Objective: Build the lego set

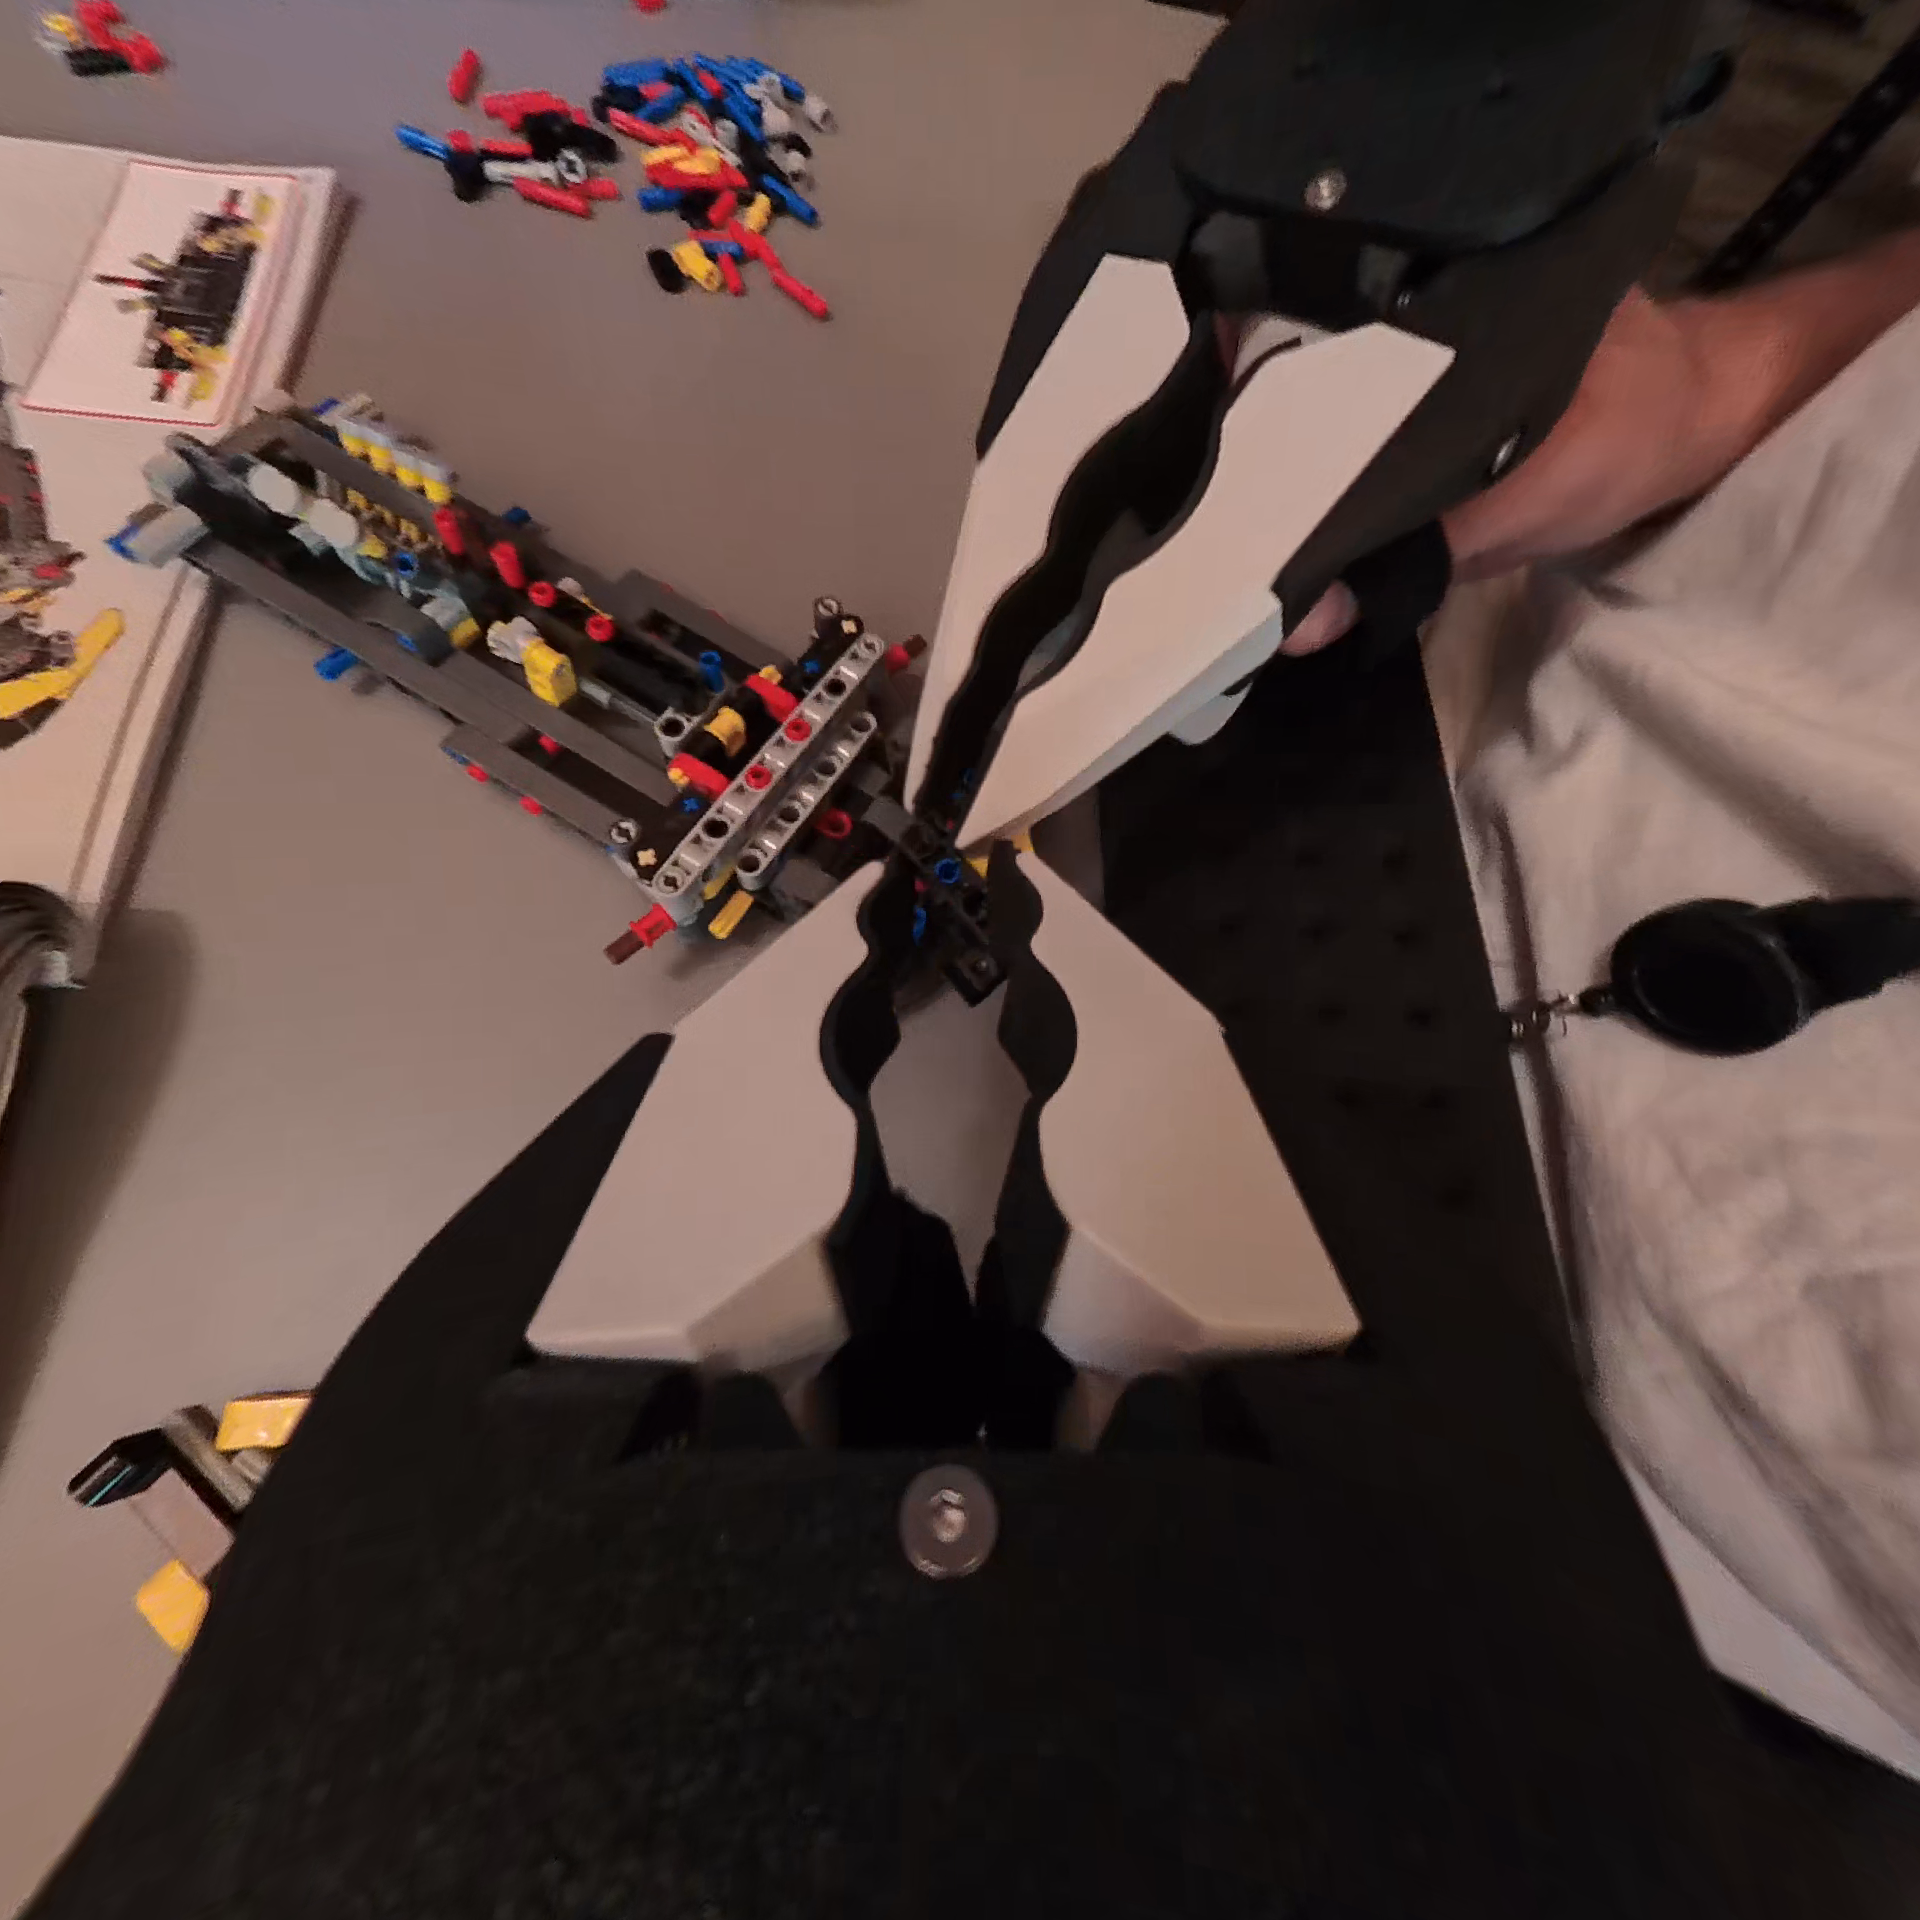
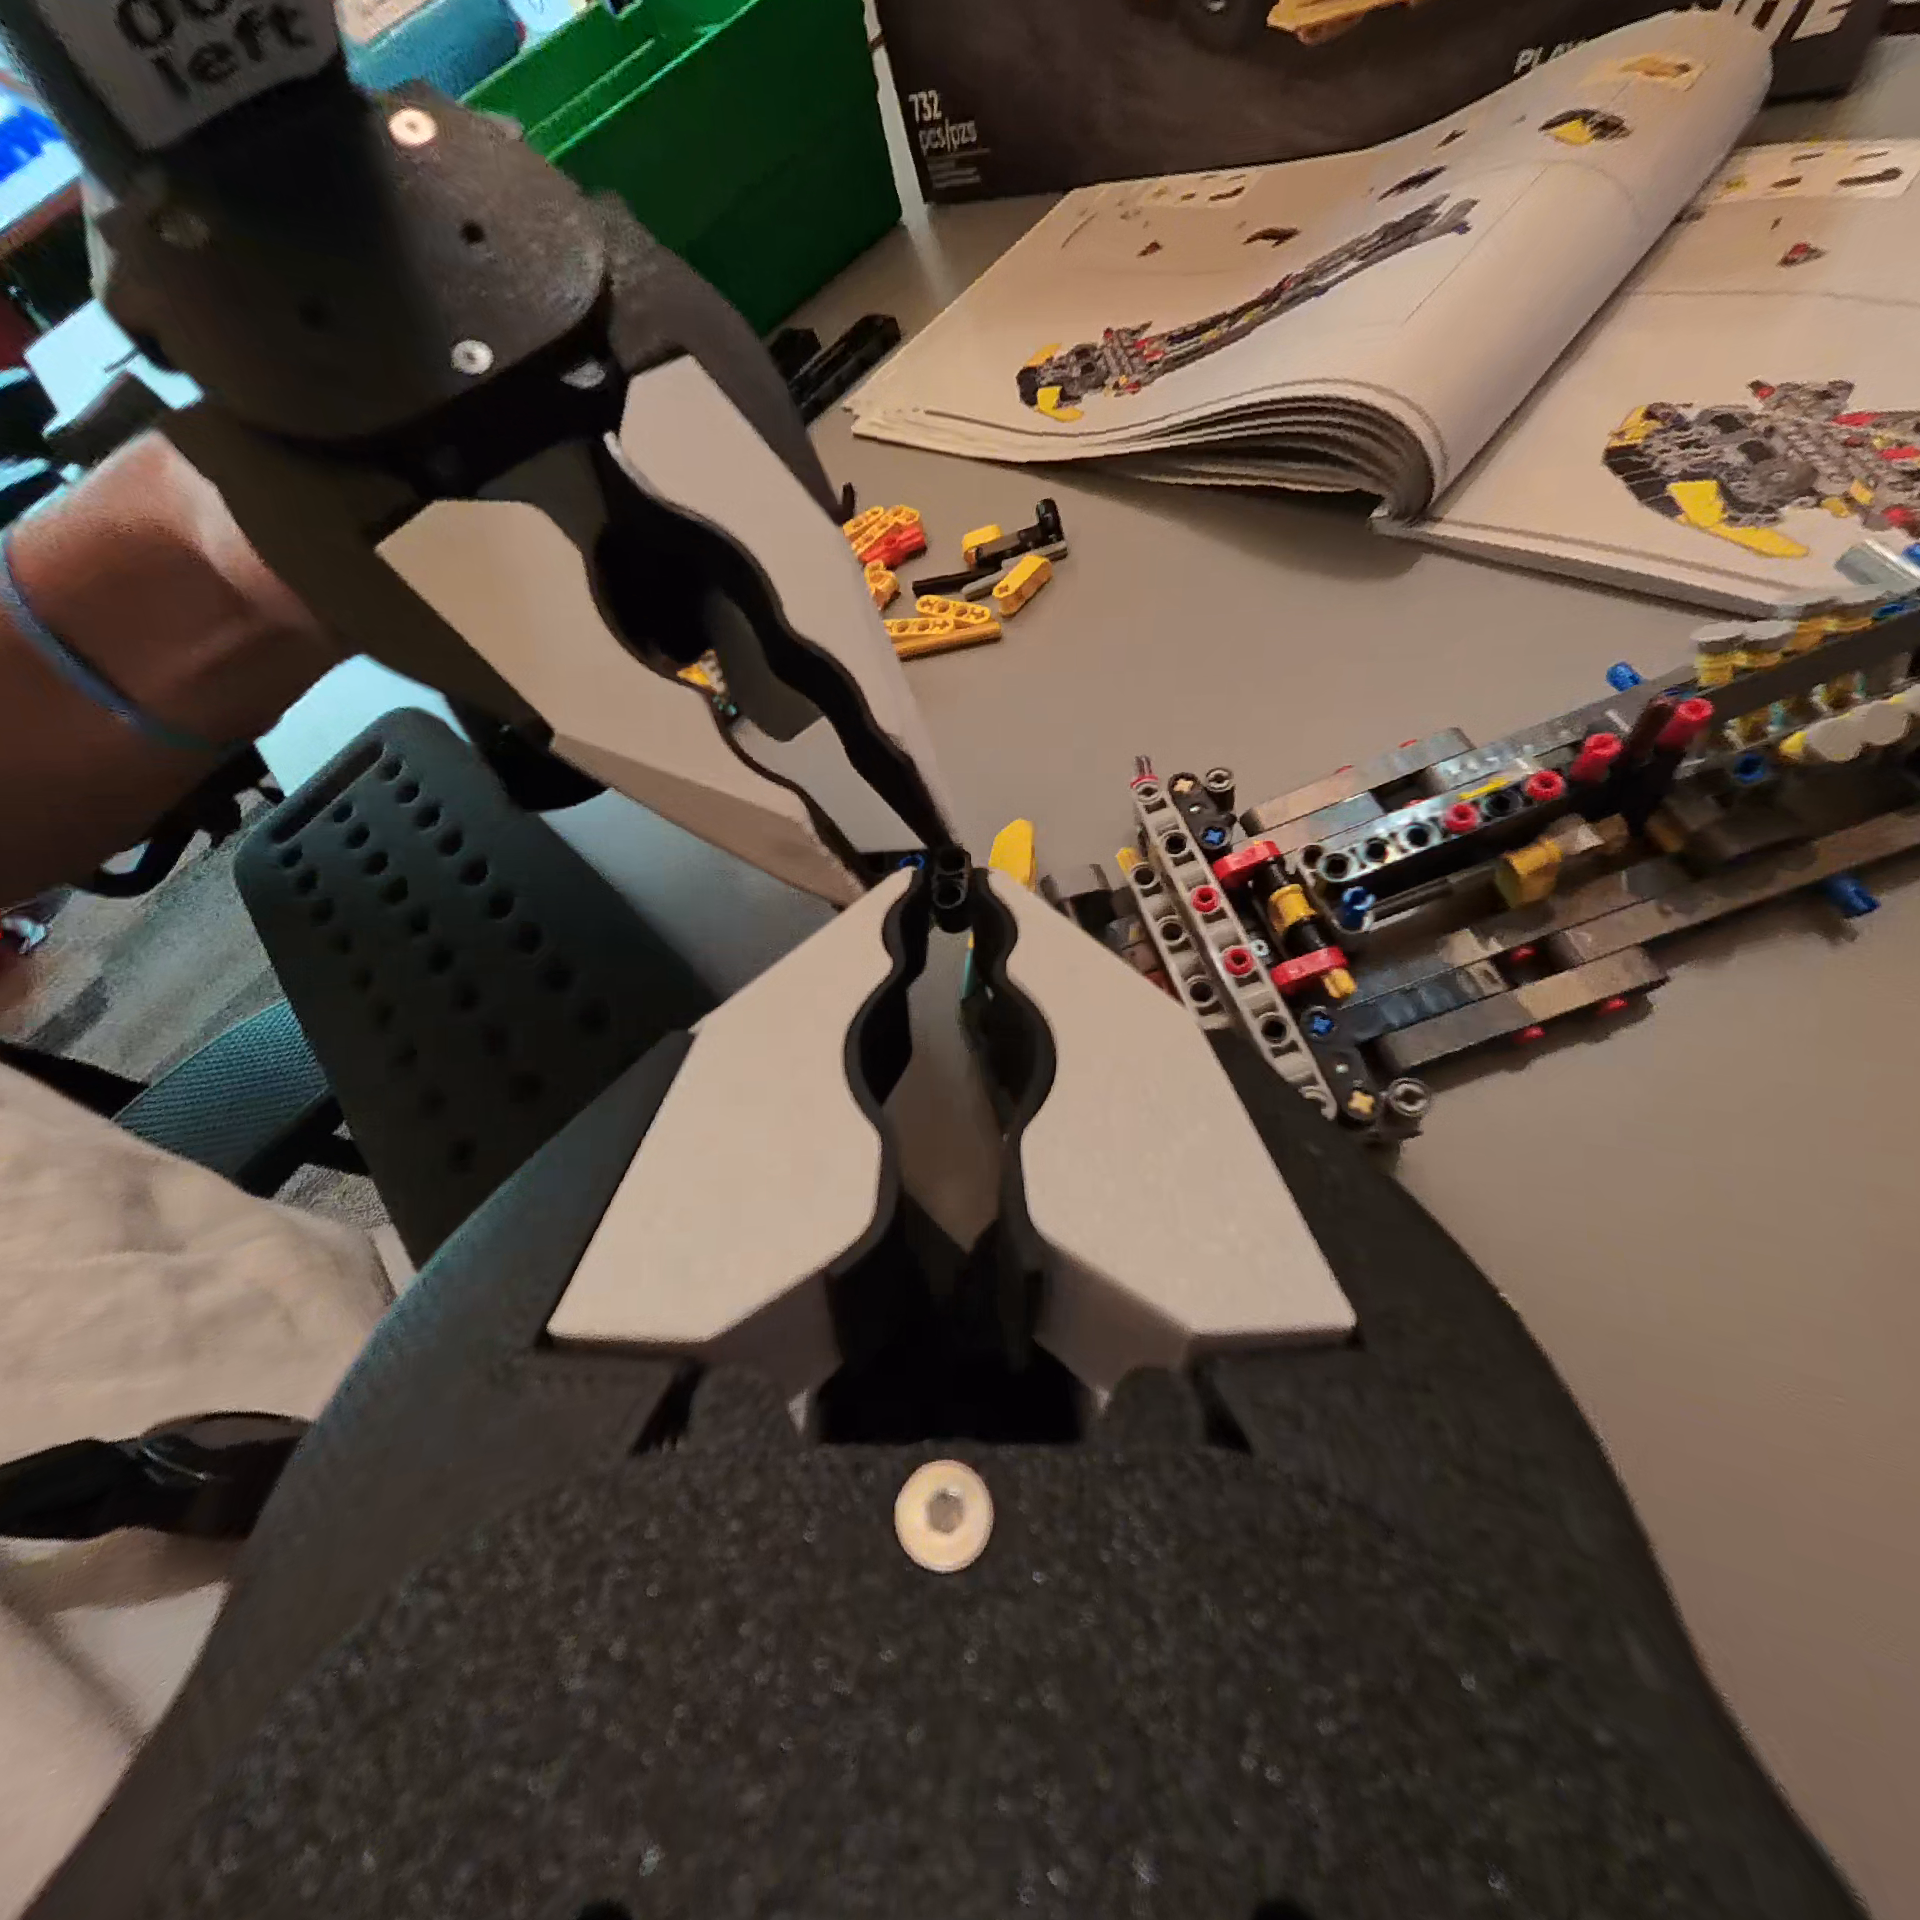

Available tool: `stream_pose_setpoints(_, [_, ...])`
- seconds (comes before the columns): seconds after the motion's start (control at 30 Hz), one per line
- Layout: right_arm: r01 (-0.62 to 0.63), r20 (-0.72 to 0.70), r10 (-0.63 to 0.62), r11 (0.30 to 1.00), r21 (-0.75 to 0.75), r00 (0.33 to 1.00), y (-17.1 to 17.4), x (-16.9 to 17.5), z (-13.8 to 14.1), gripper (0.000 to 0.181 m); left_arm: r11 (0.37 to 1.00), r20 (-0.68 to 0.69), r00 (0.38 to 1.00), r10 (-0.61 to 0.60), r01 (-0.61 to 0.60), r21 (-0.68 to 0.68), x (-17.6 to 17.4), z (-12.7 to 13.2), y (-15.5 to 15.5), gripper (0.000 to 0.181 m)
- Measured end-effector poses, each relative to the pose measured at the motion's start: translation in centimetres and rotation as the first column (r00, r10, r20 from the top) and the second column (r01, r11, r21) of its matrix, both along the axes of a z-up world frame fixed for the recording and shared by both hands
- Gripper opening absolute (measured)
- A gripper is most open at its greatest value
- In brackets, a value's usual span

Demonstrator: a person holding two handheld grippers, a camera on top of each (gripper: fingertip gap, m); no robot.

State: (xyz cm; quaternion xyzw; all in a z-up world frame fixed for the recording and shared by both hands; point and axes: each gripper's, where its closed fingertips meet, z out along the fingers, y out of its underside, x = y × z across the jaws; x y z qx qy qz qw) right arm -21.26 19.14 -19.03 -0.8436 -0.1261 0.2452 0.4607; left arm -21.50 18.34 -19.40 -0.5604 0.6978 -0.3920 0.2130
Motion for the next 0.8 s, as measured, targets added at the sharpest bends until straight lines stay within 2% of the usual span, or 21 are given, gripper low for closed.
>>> stream_pose_setpoints(0.13, [-0.019, -0.018, 0.019, 1.0, -0.011, 1.0, -0.1, -0.3, -0.4, 0.007, 0.996, -0.059, 0.997, -0.041, 0.036, -0.076, -0.5, -0.7, 0.2, 0.008])
stream_pose_setpoints(0.23, [0.015, 0.06, -0.016, 1.0, 0.018, 0.998, 0.5, 0.1, -0.5, 0.006, 0.993, -0.112, 0.994, -0.018, 0.005, -0.114, -0.3, -1.5, 0.7, 0.024])
stream_pose_setpoints(0.3, [-0.011, 0.094, 0.011, 1.0, 0.006, 0.996, 0.4, -0.4, -0.9, 0.007, 0.987, -0.129, 0.99, -0.06, 0.039, -0.154, -0.5, -1.9, 0.0, 0.012])
stream_pose_setpoints(0.4, [-0.072, 0.035, 0.073, 0.997, -0.034, 0.997, -0.1, -1.0, -1.0, 0.0, 0.997, -0.135, 0.988, -0.077, 0.073, -0.031, -0.7, -2.9, 0.4, 0.007])
stream_pose_setpoints(0.47, [-0.146, 0.0, 0.147, 0.987, -0.061, 0.989, -0.8, -1.3, -1.0, 0.008, 0.989, -0.186, 0.977, -0.104, 0.121, 0.084, -1.4, -3.3, 1.1, 0.006])
stream_pose_setpoints(0.53, [-0.158, 0.05, 0.16, 0.986, -0.049, 0.986, -1.1, 0.0, -1.1, 0.012, 0.96, -0.232, 0.961, -0.152, 0.199, 0.197, -2.0, -3.2, 1.8, 0.007])
stream_pose_setpoints(0.67, [-0.214, 0.033, 0.215, 0.977, -0.02, 0.976, -1.6, -0.4, -0.3, 0.02, 0.911, -0.279, 0.923, -0.265, 0.334, 0.24, -1.9, -2.2, 0.9, 0.007])
stream_pose_setpoints(0.8, [-0.149, -0.014, 0.148, 0.986, -0.071, 0.989, -0.7, -1.0, -1.2, 0.021, 0.866, -0.292, 0.907, -0.303, 0.39, 0.313, -0.9, -2.4, 0.7, 0.007])
